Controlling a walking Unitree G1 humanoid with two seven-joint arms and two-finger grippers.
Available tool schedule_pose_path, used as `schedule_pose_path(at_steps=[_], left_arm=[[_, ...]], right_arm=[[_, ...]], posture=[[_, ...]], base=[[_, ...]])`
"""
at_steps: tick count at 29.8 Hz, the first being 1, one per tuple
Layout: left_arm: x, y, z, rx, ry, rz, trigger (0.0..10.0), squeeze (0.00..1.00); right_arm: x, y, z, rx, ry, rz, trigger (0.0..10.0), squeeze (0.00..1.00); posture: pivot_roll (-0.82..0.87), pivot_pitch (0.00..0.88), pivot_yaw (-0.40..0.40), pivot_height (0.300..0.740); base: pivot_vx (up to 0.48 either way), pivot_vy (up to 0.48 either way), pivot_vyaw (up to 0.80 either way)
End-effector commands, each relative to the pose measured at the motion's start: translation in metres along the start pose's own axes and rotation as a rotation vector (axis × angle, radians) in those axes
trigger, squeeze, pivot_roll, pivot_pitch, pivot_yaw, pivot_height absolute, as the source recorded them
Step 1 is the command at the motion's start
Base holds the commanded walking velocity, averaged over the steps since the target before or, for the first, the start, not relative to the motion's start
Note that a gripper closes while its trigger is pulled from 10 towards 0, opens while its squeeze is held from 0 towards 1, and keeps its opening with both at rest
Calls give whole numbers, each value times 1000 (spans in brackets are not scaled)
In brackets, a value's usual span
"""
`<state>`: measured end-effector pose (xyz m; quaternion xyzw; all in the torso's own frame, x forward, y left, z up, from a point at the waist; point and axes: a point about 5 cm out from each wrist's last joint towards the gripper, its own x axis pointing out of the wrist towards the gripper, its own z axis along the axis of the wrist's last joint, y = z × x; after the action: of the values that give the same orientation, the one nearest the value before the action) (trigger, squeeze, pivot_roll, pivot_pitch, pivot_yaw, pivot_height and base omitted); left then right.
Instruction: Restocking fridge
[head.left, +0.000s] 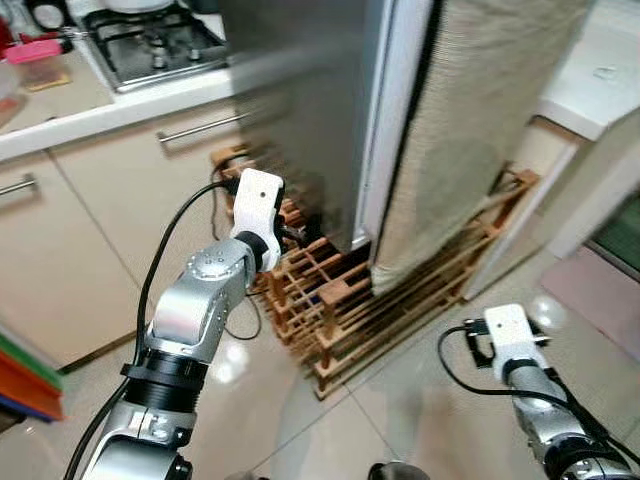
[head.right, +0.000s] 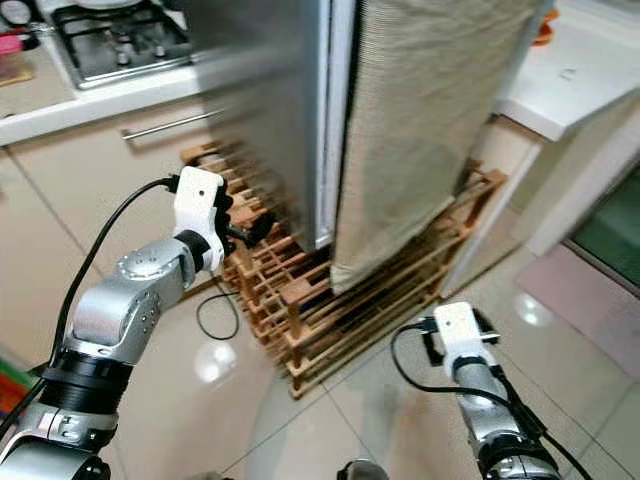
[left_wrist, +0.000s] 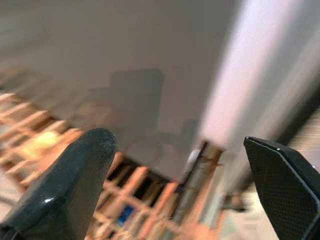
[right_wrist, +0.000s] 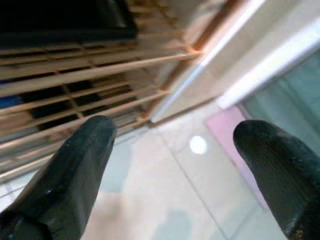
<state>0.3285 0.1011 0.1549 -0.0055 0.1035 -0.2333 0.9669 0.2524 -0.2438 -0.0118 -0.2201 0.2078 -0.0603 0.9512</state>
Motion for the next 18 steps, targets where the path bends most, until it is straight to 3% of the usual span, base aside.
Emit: schedule_pose_path(at_steps=[1, 3, 4, 5, 6, 8, 12, 14, 18], left_arm=[[-2, -2, -1, 10, -6, -8, 10000, 0], [-2, -2, -2, 10, -7, -11, 10000, 0], [-1, -3, -4, 12, -6, -13, 10000, 0], [-1, -3, -4, 12, -6, -13, 10000, 0], [-2, -3, -8, 14, -5, -18, 10000, 0], [-2, -3, -9, 14, -5, -19, 10000, 0], [-3, -6, -18, 2, 2, -23, 10000, 0], [-4, -1, -32, 17, 40, 12, 10000, 0], [-10, 24, -82, 110, 197, 153, 10000, 0]], right_arm=[[-3, -1, -4, -33, 0, -29, 10000, 0], [-7, -3, -12, -13, 29, -20, 10000, 0], [-10, 4, -15, 73, 35, 44, 10000, 0], [-10, 4, -15, 73, 35, 44, 10000, 0], [-11, 17, -14, 160, 39, 141, 10000, 0], [-12, 20, -14, 175, 38, 165, 10000, 0], [-21, 42, -23, 218, 94, 306, 10000, 0], [-25, 49, -27, 208, 106, 335, 10000, 0], [-30, 53, -34, 225, 138, 338, 10000, 0]], posture=[[-79, 46, 3, 740], [-82, 49, 5, 740], [-82, 49, 5, 740], [-82, 49, 5, 740], [-83, 48, 8, 740], [-84, 48, 8, 740], [-80, 47, 10, 740], [-80, 47, 11, 740], [-77, 40, 14, 740]], base=[[0, 0, 0], [0, 0, 0], [0, 0, 0], [0, 0, 0], [0, 0, 0], [0, 0, 0], [0, 0, 0], [0, 0, 0], [0, 0, 0]])
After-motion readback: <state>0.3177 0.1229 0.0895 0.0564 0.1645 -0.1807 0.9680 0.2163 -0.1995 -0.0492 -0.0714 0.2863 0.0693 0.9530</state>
